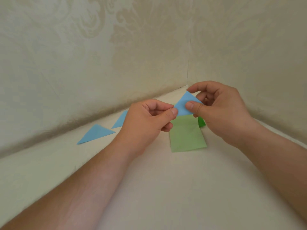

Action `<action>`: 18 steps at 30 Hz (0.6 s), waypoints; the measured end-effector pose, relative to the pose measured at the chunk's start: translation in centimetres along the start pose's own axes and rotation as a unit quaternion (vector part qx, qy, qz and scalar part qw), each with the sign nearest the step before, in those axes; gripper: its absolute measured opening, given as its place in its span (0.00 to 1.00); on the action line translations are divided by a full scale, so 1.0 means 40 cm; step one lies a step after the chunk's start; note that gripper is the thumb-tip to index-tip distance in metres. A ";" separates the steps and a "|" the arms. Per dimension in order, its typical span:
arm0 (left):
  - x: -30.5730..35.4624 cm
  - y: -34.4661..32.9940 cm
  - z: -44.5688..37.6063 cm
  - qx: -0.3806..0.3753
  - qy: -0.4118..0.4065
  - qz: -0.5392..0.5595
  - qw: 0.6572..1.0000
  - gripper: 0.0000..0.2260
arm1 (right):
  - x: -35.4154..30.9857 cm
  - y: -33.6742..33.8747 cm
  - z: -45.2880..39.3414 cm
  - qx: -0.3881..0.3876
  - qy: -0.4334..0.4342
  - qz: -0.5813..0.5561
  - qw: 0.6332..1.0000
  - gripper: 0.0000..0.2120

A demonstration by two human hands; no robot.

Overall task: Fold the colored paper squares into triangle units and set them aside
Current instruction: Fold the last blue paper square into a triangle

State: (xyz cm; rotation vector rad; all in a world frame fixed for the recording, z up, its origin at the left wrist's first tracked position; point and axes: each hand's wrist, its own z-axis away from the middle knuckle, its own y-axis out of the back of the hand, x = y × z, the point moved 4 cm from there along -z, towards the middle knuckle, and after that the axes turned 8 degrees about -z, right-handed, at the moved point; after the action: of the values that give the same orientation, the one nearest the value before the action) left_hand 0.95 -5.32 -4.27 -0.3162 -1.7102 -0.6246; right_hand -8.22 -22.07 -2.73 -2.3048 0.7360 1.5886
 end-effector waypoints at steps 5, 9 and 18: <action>-0.010 -0.001 -0.001 -0.034 0.033 -0.010 0.999 0.03 | 0.001 -0.006 0.003 0.006 -0.007 0.000 1.000 0.12; -0.018 -0.008 0.002 -0.087 0.018 -0.093 0.992 0.04 | 0.002 -0.010 0.008 0.002 -0.015 0.021 1.000 0.12; -0.011 -0.008 -0.002 -0.072 0.033 -0.013 0.997 0.02 | -0.006 -0.008 0.006 0.013 -0.051 -0.097 0.994 0.08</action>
State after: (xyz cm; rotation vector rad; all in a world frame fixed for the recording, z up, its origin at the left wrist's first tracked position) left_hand 0.93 -5.58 -4.77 -0.3711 -1.6130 -0.7707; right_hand -8.31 -21.61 -2.61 -2.1839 0.4896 1.5839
